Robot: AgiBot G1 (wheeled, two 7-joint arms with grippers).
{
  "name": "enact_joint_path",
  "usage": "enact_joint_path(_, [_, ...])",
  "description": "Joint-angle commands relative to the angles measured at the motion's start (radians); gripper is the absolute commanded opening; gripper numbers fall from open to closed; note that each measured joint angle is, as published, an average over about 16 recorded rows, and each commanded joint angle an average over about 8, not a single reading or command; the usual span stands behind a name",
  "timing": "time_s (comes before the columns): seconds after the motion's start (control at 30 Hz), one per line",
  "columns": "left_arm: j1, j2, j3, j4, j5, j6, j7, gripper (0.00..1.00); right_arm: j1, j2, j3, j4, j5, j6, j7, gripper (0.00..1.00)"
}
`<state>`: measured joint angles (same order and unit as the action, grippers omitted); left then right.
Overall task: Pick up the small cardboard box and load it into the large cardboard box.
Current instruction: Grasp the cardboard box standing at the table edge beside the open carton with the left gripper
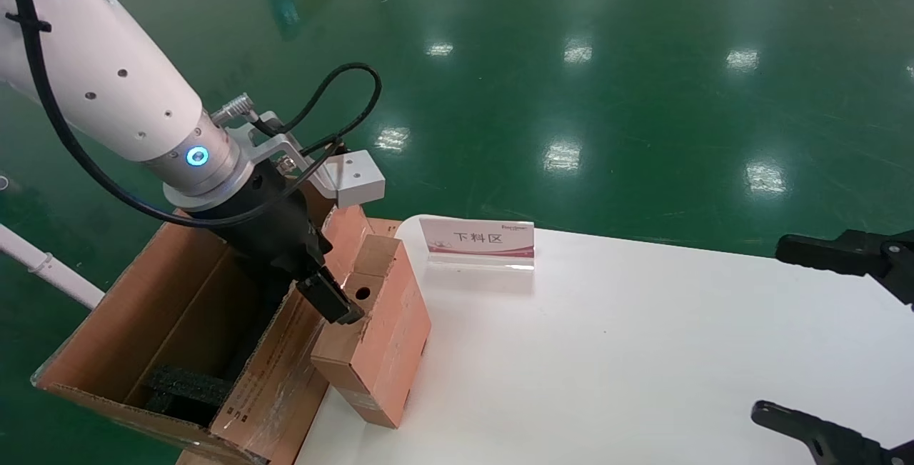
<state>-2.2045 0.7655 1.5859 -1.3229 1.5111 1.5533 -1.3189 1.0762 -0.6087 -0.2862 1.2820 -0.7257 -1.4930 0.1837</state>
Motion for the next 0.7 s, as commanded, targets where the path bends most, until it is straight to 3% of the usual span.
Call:
enact_joint_path(0.03, [0.001,0.002,0.000,0.009,-0.005,0.002,0.004,1.00,0.000,0.000,0.000,0.000,0.000,0.000,0.000,1.00])
enact_joint_path(0.7, [-0.023,0.090,0.120,0.120,-0.129,0.009,-0.094,1.00,0.001,0.000,-0.001,-0.001,0.001,0.000,-0.001,1.00])
